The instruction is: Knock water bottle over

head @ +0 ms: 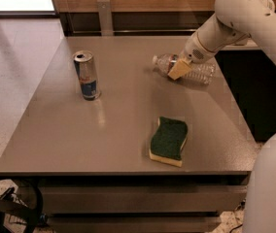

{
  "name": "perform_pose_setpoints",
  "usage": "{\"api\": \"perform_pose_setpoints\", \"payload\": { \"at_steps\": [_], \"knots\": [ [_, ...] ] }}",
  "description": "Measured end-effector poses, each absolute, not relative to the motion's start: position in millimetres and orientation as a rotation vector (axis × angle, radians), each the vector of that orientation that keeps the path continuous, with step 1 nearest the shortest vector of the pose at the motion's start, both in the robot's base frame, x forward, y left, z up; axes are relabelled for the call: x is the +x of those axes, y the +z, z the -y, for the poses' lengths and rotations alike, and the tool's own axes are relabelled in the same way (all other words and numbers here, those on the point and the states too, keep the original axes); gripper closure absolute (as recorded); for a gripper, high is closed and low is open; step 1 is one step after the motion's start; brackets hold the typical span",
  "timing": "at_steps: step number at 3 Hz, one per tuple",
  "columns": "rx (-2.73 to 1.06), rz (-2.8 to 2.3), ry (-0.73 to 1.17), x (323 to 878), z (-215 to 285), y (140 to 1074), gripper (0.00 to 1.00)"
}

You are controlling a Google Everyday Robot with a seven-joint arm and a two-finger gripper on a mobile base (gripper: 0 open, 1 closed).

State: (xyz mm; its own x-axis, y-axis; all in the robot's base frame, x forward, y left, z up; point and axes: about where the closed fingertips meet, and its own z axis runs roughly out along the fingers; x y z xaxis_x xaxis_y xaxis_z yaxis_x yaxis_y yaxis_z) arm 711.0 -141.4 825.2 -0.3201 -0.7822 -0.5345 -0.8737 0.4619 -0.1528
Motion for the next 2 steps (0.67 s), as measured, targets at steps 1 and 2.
{"api": "perform_pose_setpoints", "payload": {
  "at_steps": [1,2],
  "knots": [
    [-1.378,-2.170,0.224,711.1,139.7,822.7,0.08],
    [-1.381,-2.171,0.227,711.3,138.3,820.8,0.00]
  ]
}}
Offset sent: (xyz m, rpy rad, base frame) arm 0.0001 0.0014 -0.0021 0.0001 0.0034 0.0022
